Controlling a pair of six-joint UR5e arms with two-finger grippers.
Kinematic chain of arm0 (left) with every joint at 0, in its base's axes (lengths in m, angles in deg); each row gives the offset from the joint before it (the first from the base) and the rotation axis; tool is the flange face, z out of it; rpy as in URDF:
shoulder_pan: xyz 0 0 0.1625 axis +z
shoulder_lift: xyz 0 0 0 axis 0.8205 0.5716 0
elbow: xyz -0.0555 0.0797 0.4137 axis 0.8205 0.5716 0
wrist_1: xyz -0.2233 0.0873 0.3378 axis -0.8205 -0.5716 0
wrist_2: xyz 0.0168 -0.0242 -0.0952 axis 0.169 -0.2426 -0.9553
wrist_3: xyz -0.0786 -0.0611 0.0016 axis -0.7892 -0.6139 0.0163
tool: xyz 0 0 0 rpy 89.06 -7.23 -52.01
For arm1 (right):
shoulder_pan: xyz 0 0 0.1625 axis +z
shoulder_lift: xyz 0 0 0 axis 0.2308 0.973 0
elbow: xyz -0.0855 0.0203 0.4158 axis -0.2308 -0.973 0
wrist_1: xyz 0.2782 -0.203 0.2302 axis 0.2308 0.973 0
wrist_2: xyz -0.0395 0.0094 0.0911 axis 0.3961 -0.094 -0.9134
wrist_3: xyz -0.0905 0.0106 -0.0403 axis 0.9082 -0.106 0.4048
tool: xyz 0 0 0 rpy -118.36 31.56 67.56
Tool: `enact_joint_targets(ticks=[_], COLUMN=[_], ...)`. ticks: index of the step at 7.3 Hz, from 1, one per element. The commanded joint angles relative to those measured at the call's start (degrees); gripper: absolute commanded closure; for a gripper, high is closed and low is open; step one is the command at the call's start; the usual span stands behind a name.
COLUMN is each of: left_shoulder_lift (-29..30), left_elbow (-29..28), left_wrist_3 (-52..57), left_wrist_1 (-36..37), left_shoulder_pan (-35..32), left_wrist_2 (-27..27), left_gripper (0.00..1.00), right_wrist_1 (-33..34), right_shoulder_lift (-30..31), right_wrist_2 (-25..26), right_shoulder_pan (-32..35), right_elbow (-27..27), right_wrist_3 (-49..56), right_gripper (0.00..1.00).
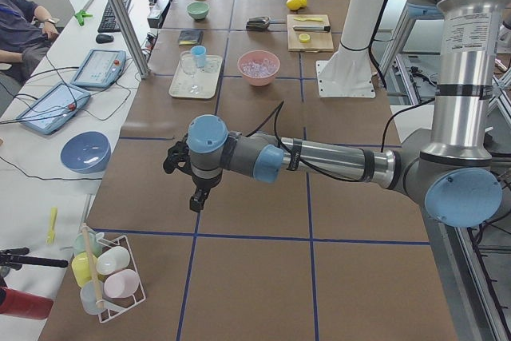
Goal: Put ice in cup with scoop
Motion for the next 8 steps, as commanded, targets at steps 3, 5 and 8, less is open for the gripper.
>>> enact_joint_targets(ticks=[3, 5, 8], left_shoulder_lift=[-0.64, -0.55, 1.37], left_elbow=[0.66, 0.66, 1.71], left_wrist_3=[-0.20, -0.29, -0.55], left_wrist_1=[-11.86, -23.42, -27.60], left_shoulder_pan=[0.15, 1.72, 8.22], left_wrist_2=[-0.30, -0.38, -0.39], left_gripper=[0.00, 0.00, 0.00], right_wrist_1=[-0.01, -0.01, -0.01], right_shoulder_lift=[-0.44, -0.35, -0.35], right_wrist_2=[-0.02, -0.02, -0.02], right_shoulder_pan=[-0.46, -0.46, -0.46], right_elbow=[0.07, 0.07, 0.07], right_wrist_3=[-0.14, -0.14, -0.23], right_gripper=[0.00, 0.00, 0.00])
